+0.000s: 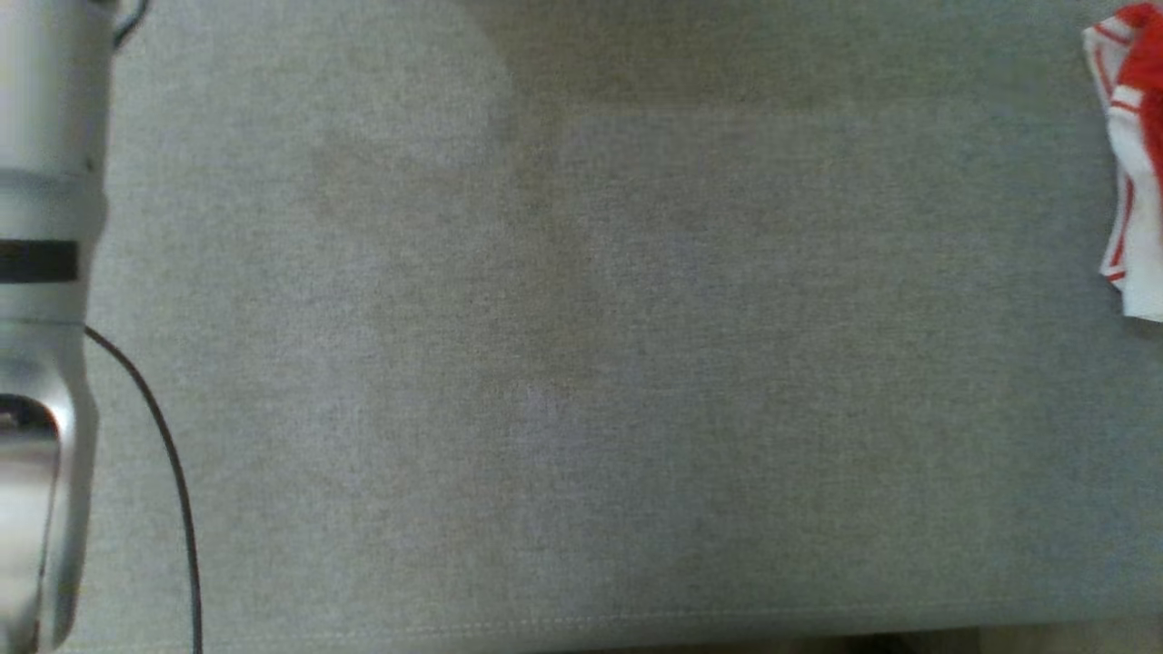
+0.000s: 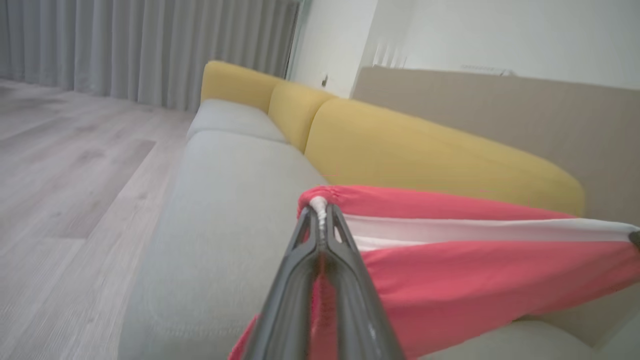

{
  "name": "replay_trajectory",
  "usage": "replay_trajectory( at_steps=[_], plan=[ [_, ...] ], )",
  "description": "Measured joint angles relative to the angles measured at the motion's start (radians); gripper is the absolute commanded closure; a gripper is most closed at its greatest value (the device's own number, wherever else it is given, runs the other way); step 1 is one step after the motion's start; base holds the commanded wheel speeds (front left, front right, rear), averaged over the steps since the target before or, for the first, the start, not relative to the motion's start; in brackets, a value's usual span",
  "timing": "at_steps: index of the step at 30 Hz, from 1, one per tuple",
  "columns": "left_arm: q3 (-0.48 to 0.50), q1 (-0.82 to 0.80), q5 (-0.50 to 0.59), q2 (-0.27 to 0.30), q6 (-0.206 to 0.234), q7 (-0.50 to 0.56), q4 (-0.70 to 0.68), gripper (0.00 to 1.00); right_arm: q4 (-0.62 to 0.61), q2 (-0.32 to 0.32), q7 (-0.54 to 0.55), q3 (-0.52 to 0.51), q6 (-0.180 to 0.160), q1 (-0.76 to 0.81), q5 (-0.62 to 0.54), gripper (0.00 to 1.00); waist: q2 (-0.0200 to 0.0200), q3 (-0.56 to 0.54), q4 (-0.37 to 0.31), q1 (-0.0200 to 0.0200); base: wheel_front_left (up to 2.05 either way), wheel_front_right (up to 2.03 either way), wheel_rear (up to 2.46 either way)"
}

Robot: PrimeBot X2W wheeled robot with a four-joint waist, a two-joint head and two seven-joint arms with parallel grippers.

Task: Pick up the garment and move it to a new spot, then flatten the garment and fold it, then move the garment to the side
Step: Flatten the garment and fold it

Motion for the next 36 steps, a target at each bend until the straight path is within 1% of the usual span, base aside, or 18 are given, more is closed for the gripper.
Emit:
replay_trajectory(
  at_steps=[4,8,11,14,16,20,23,26,29,36],
  plan=[
    [-0.067,0.031,0.026,-0.008,-0.026,-0.047,0.095,1.0,0.093,0.005,-0.03,0.084,0.0,0.014,0.025,1.0,0.0,0.025,0.02,-0.0002,0.0,0.0,0.0],
    [-0.163,0.106,0.046,0.0,-0.03,-0.075,0.161,1.0,0.154,0.003,-0.042,0.192,0.0,0.068,0.068,1.0,0.0,0.027,0.039,-0.0002,0.0,0.0,0.0],
    [-0.272,0.187,0.057,0.012,-0.03,-0.091,0.165,1.0,0.189,-0.012,-0.044,0.295,0.0,0.126,0.087,1.0,0.0,0.007,0.042,-0.0004,0.0,0.0,0.0],
    [-0.358,0.261,0.029,0.035,-0.037,-0.099,0.143,1.0,0.203,-0.035,-0.053,0.371,0.0,0.166,0.132,1.0,0.0,-0.022,0.044,-0.0004,0.0,0.0,0.0],
    [-0.408,0.303,0.004,0.055,-0.037,-0.105,0.137,1.0,0.205,-0.046,-0.058,0.422,0.0,0.186,0.179,1.0,0.0,-0.047,0.046,-0.0004,0.0,0.0,0.0],
    [-0.512,0.396,-0.043,0.095,-0.037,-0.087,0.106,1.0,0.193,-0.077,-0.045,0.555,0.0,0.256,0.25,1.0,0.0001,-0.113,0.048,-0.0005,0.0,0.0,0.0],
    [-0.569,0.436,-0.059,0.121,-0.037,-0.086,0.099,1.0,0.183,-0.109,-0.039,0.628,0.0,0.293,0.31,1.0,0.0001,-0.159,0.05,-0.0005,0.0,0.0,0.0],
    [-0.611,0.464,-0.082,0.141,-0.037,-0.086,0.09,1.0,0.162,-0.128,-0.022,0.694,0.0,0.309,0.358,1.0,0.0001,-0.206,0.05,-0.0005,0.0,0.0,0.0],
    [-0.646,0.498,-0.099,0.16,-0.037,-0.087,0.08,1.0,0.14,-0.144,0.004,0.731,0.0,0.332,0.409,1.0,0.0001,-0.25,0.047,-0.0005,0.0,0.0,0.0],
    [-0.706,0.591,-0.137,0.179,-0.038,-0.089,0.051,1.0,0.07,-0.197,0.07,0.768,0.0,0.422,0.462,1.0,0.0001,-0.337,0.037,-0.0005,0.0,0.0,0.0]
  ],
)
